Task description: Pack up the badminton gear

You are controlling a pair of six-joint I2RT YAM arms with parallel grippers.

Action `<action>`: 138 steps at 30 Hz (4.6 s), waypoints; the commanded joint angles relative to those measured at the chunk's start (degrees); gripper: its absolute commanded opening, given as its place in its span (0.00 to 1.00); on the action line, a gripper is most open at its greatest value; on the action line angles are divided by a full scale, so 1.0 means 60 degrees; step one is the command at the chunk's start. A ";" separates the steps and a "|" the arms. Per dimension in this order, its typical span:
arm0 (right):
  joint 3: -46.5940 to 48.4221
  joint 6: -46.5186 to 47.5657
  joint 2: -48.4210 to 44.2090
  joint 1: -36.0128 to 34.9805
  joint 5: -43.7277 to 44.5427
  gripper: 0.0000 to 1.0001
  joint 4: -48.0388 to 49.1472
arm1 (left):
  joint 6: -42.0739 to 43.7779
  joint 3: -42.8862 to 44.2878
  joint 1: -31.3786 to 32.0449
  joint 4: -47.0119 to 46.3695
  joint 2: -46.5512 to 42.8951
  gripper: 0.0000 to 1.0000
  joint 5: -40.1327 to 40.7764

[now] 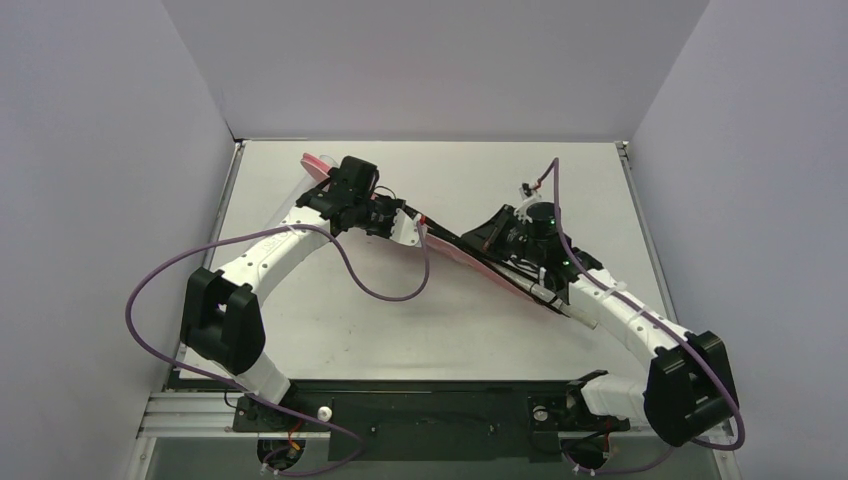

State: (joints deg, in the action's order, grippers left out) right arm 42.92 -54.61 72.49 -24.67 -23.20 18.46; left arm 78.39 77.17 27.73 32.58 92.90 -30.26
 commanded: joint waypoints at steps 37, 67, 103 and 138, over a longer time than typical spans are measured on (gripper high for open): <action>-0.0350 0.0979 -0.3445 0.1076 0.0050 0.00 -0.3047 | -0.2295 0.0118 0.2663 -0.0560 -0.0085 0.86 0.0045; 0.1307 0.1244 -0.3304 0.1359 -0.0159 0.00 -0.3957 | -0.2707 0.3734 0.2931 0.1215 0.1676 0.00 0.0231; 0.6861 0.2985 -0.3891 0.3932 0.5291 0.00 -0.7558 | -0.8648 0.3165 0.0329 -0.0554 -0.0694 0.00 -0.2588; 0.5186 -0.0059 -0.2847 0.6342 0.1543 0.00 -0.4405 | -0.9000 0.2166 -0.0007 -0.1370 -0.1511 0.00 -0.2491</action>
State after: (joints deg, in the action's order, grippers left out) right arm 72.18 -54.48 55.02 13.10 -12.36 -12.14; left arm 25.41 89.03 27.86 31.09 86.80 -43.11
